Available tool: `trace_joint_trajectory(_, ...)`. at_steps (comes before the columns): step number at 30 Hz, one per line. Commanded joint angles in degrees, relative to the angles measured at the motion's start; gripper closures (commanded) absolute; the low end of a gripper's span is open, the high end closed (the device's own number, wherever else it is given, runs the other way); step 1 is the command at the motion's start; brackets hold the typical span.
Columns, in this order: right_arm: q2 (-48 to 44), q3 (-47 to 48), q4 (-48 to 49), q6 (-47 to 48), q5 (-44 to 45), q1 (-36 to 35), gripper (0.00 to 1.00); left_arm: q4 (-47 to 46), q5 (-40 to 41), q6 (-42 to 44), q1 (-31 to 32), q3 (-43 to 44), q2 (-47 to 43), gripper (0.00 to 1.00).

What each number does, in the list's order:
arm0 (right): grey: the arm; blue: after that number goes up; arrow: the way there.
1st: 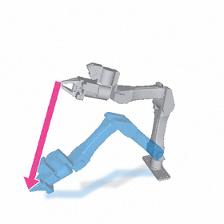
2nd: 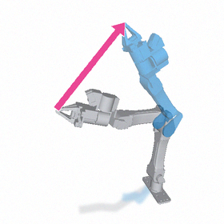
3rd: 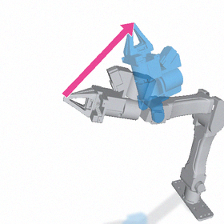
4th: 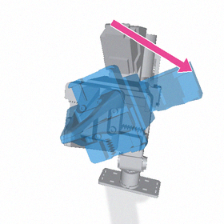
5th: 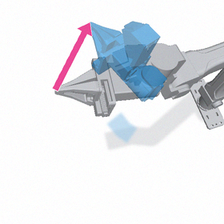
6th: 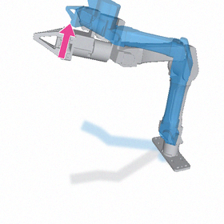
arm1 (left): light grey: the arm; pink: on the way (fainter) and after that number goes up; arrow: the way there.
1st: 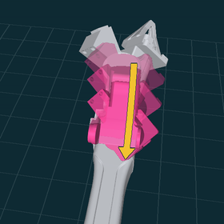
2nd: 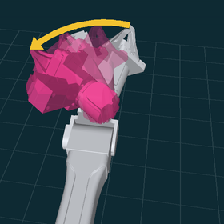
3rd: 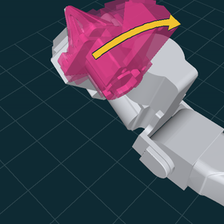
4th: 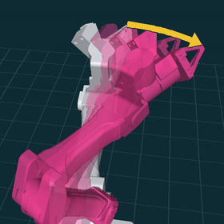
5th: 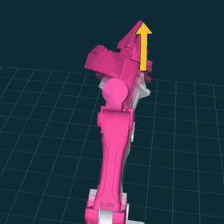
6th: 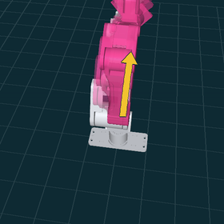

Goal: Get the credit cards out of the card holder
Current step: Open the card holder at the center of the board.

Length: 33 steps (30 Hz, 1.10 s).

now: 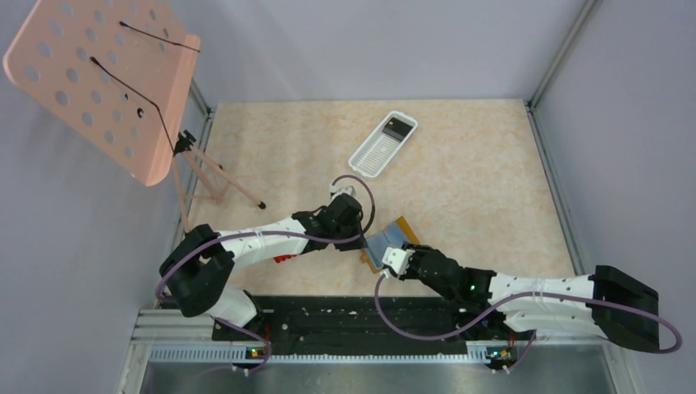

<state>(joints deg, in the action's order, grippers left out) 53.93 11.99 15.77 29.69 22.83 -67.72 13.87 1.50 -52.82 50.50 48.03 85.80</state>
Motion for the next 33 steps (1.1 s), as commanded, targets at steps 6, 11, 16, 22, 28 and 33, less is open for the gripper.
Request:
trace_joint_trajectory(6, 2.24, 2.29, 0.2, 1.06, -7.66, -0.74, 0.53, -1.34, 2.0, -0.15, 0.04, -6.44, -8.21, 0.74)
trace_joint_trajectory(11, 5.39, 3.48, -0.17, 2.72, -10.69, -0.68, 0.43, -4.91, 0.12, 1.37, 0.02, -6.88, -6.53, 0.66)
trace_joint_trajectory(16, 9.91, 5.05, 1.75, 4.0, -11.44, -0.84, 0.39, -4.93, 0.59, 1.73, -0.05, -5.51, -4.95, 0.63)
trace_joint_trajectory(22, 14.73, 6.57, 4.8, 5.59, -9.59, -0.95, 0.38, -5.62, -0.46, 1.93, -0.05, -4.62, -2.99, 0.62)
trace_joint_trajectory(28, 17.57, 6.8, 7.36, 5.97, -8.4, -0.86, 0.39, -6.65, -1.21, 1.91, -0.05, -5.17, -1.7, 0.66)
trace_joint_trajectory(33, 19.18, 7.12, 9.52, 6.57, -8.17, -0.87, 0.4, -6.42, -1.23, 2.06, -0.05, -5.65, -1.87, 0.8)
